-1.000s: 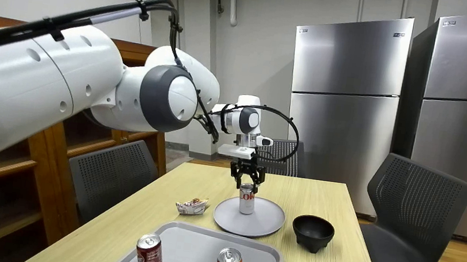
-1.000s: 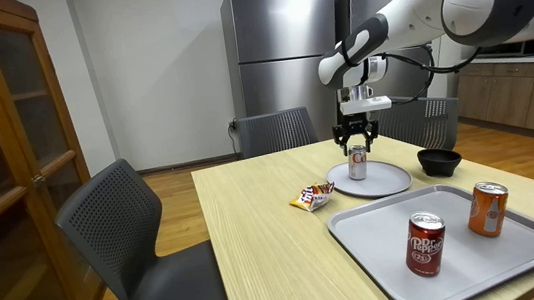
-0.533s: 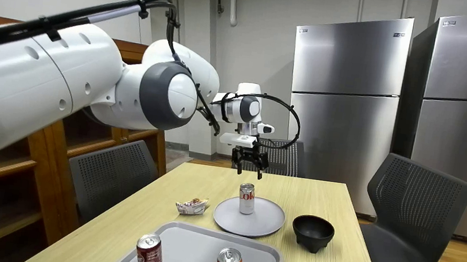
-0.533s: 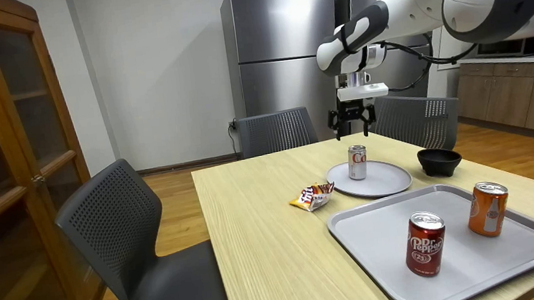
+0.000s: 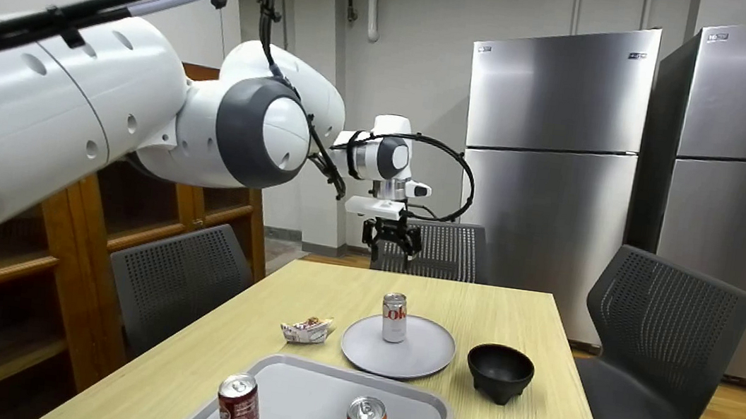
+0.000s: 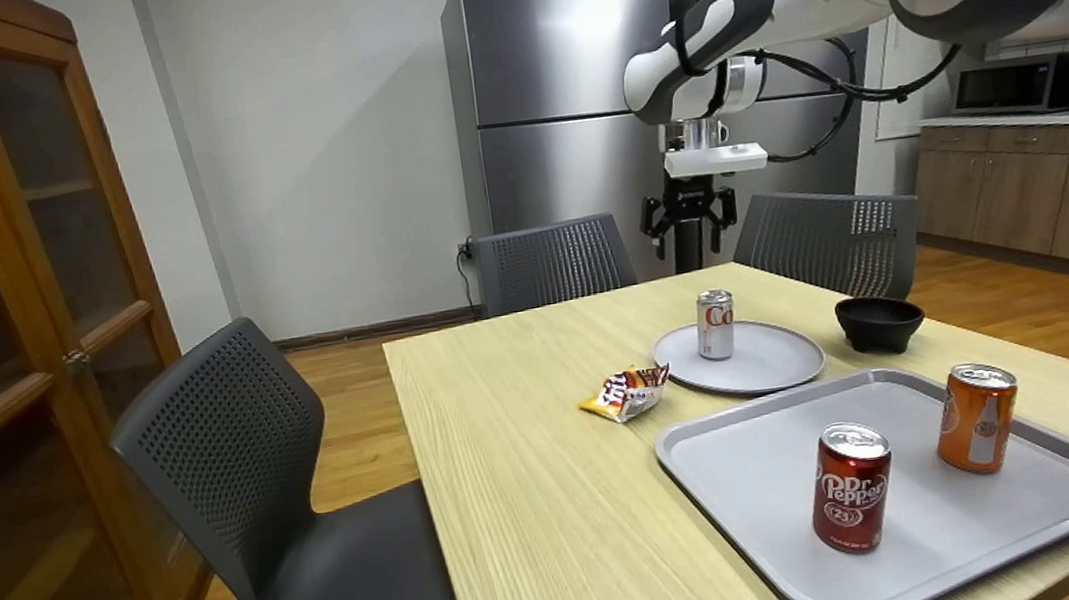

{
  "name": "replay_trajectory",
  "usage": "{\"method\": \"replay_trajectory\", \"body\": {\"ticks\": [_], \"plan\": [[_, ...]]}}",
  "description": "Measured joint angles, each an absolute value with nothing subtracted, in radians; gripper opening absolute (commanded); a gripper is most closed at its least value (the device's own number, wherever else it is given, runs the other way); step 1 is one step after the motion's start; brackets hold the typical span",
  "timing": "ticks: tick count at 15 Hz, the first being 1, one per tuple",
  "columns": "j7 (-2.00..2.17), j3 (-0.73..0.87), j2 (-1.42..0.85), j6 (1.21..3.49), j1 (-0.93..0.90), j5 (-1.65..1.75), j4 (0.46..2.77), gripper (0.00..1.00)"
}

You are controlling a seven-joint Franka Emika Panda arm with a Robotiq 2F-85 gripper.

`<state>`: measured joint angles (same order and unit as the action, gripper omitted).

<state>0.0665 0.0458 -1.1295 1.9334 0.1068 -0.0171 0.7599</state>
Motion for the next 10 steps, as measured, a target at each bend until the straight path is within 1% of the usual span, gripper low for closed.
{"method": "replay_trajectory", "body": {"ticks": [10], "plan": [[-0.060, 0.002, -0.897, 2.028, 0.070, -0.017, 1.126, 1.00]]}}
